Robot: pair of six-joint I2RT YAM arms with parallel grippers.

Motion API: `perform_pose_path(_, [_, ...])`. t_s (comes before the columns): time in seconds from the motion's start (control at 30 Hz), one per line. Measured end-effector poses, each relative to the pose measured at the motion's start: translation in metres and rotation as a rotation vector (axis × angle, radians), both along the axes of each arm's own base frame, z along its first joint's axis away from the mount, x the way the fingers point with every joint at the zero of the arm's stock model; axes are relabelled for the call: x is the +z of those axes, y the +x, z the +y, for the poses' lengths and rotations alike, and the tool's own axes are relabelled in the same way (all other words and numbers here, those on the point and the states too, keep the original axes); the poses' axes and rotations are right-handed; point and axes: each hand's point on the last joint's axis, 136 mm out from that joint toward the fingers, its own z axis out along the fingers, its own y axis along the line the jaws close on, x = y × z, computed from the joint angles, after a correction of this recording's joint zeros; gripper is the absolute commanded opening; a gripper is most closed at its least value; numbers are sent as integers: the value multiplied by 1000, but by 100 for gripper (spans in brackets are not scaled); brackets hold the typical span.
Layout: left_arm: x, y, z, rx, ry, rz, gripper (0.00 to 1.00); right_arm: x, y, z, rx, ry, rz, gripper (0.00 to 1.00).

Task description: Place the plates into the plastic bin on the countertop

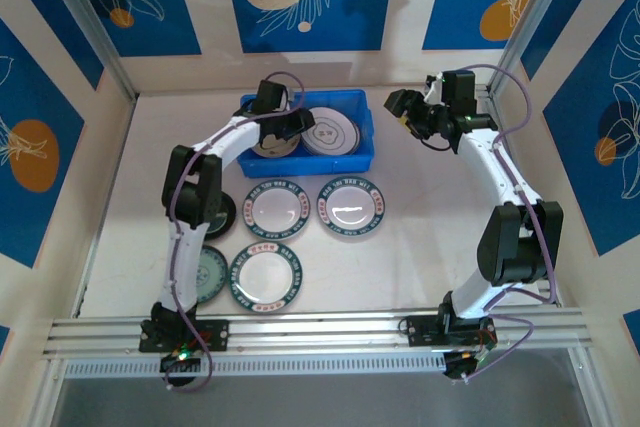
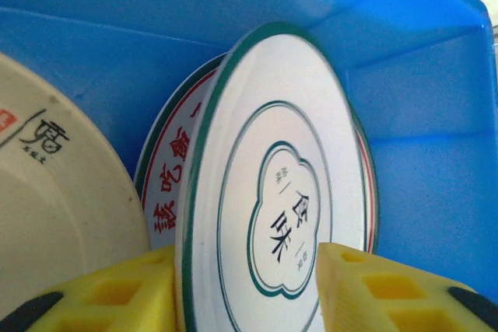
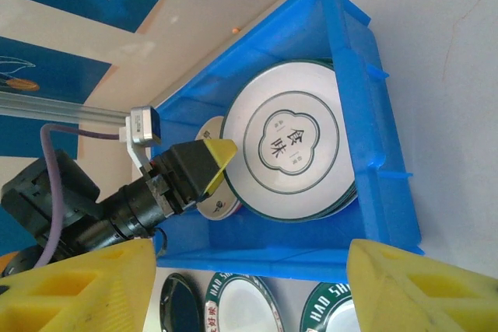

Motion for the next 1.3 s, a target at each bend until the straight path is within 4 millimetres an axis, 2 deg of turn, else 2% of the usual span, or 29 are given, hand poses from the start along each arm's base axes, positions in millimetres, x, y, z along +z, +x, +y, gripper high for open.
perform_pose_path(0.17, [11, 4, -5, -21, 50, -22, 67, 0, -1, 4, 4, -11, -5, 67])
perform_pose_path(0.33, [18, 6, -8, -35, 119, -41, 72, -2, -4, 11, 16, -38, -7, 67])
perform_pose_path(0.5, [14, 0, -5, -48, 186, -29, 73, -5, -6, 15, 22, -60, -4, 67])
perform_pose_path(0.93, [21, 9, -9, -61, 210, -50, 74, -9, -9, 11, 11, -95, 10, 67])
perform_pose_path(1.13, [5, 10, -11, -74, 236, -28, 85, -6, -14, 10, 17, -111, 2, 67])
perform_pose_path(1.3, [1, 11, -12, -93, 269, -36, 91, -10, -19, 10, 21, -132, 9, 67])
